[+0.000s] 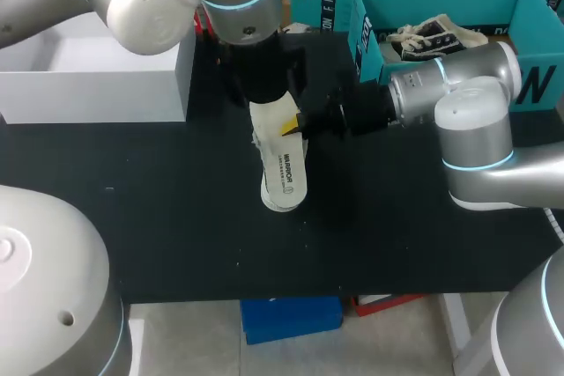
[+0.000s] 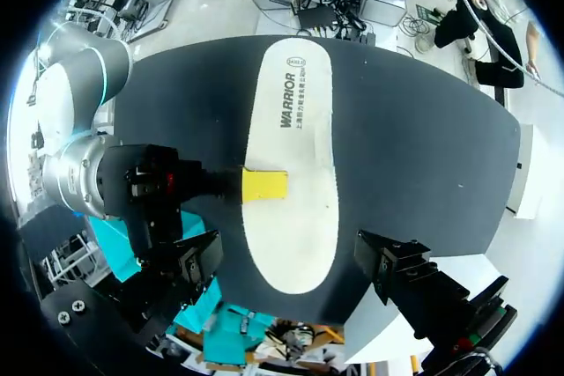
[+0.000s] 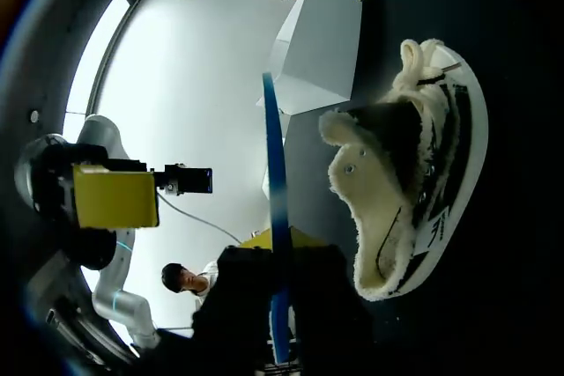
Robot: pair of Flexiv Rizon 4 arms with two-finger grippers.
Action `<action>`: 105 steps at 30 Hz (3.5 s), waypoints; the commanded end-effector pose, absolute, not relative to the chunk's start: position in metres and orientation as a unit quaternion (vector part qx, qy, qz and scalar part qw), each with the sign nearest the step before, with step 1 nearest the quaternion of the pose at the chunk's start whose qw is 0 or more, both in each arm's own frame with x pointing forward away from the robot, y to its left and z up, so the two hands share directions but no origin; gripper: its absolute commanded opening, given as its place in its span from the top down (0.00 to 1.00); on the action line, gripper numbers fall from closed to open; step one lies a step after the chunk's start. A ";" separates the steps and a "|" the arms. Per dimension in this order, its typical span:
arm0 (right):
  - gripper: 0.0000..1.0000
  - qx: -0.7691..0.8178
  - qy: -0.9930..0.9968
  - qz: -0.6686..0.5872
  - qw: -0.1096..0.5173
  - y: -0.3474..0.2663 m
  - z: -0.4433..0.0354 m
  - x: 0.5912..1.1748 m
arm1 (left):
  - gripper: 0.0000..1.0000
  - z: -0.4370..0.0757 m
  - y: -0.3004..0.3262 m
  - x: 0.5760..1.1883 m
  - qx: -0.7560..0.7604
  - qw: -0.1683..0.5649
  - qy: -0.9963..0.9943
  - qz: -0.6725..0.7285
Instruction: Take the shoe out of the shoebox, open the shoe tongue, remove and reinsert the insole, then place the shoe into the shoebox
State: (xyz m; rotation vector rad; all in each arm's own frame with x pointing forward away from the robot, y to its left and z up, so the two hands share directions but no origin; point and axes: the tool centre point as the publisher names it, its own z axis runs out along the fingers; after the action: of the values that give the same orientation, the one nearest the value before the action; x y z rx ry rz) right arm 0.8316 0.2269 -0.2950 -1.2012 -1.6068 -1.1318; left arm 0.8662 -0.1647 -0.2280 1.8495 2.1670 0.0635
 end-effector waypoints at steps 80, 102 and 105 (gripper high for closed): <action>1.00 -0.477 -0.637 -0.449 0.407 0.228 -0.296 0.832 | 0.00 -0.245 -0.094 0.817 0.520 0.483 0.618 -0.338; 1.00 -0.477 -0.637 -0.449 0.407 0.228 -0.296 0.832 | 0.00 -0.262 -0.097 0.811 0.465 0.528 0.603 -0.376; 1.00 -0.477 -0.637 -0.449 0.407 0.228 -0.296 0.832 | 0.00 -0.270 -0.096 0.810 0.407 0.560 0.608 -0.389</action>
State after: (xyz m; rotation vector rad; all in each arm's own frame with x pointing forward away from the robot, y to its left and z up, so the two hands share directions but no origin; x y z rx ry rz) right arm 0.8316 0.2269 -0.2951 -1.2011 -1.6068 -1.1318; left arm 0.8201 -0.0912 -0.2588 1.1755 1.5593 -0.8870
